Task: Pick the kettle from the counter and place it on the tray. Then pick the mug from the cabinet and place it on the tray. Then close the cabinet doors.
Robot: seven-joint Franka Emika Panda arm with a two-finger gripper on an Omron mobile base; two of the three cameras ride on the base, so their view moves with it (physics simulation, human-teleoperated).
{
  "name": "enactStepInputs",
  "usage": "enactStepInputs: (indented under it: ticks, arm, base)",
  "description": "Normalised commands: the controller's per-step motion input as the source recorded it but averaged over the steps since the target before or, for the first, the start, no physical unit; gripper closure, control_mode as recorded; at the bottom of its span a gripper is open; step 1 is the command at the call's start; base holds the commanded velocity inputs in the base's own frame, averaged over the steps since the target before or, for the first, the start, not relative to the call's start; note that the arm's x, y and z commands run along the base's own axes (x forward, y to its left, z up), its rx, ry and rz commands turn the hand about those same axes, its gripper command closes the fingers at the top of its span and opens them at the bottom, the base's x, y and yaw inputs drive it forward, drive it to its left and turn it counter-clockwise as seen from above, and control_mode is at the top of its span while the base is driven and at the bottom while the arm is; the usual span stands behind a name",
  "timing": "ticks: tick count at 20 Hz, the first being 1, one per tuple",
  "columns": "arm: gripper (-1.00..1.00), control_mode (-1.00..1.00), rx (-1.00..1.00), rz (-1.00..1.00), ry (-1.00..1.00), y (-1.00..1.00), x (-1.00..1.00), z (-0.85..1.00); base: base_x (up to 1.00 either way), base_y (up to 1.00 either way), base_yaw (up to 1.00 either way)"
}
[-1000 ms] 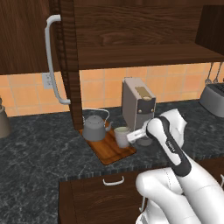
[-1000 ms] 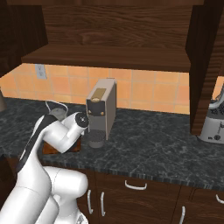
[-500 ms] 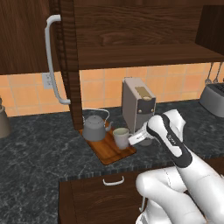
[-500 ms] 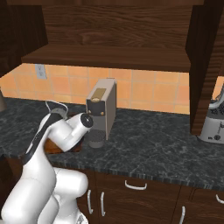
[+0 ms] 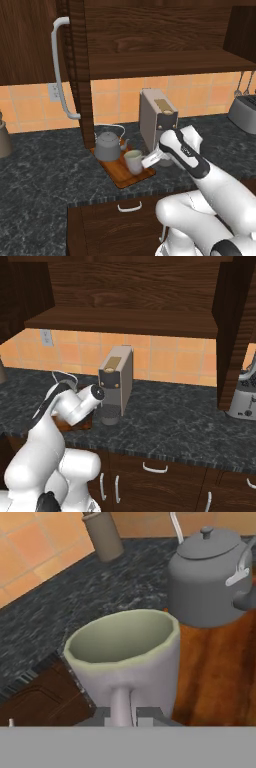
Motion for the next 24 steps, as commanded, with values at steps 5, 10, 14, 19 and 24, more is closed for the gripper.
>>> enactStepInputs:
  ticks: [5, 10, 14, 19, 24]
  arm:
    - [1.0, -1.0, 0.04, 0.0, -0.09, 0.15, 0.0, -0.65]
    - [1.0, -1.0, 0.16, 0.0, -0.2, 0.08, 0.0, -0.55]
    - [1.0, -1.0, 0.1, 0.0, -0.15, 0.14, 0.0, -0.54]
    - [1.0, -1.0, 0.01, 0.0, -0.09, 0.19, 0.0, -0.55]
    - [1.0, -1.0, 0.0, 0.0, -0.1, 0.18, 0.0, -0.45]
  base:
    - [0.0, 0.0, 0.0]
    - [0.0, 0.0, 0.0]
    - [0.0, 0.0, 0.0]
    - [0.0, 0.0, 0.0]
    - [0.0, 0.0, 0.0]
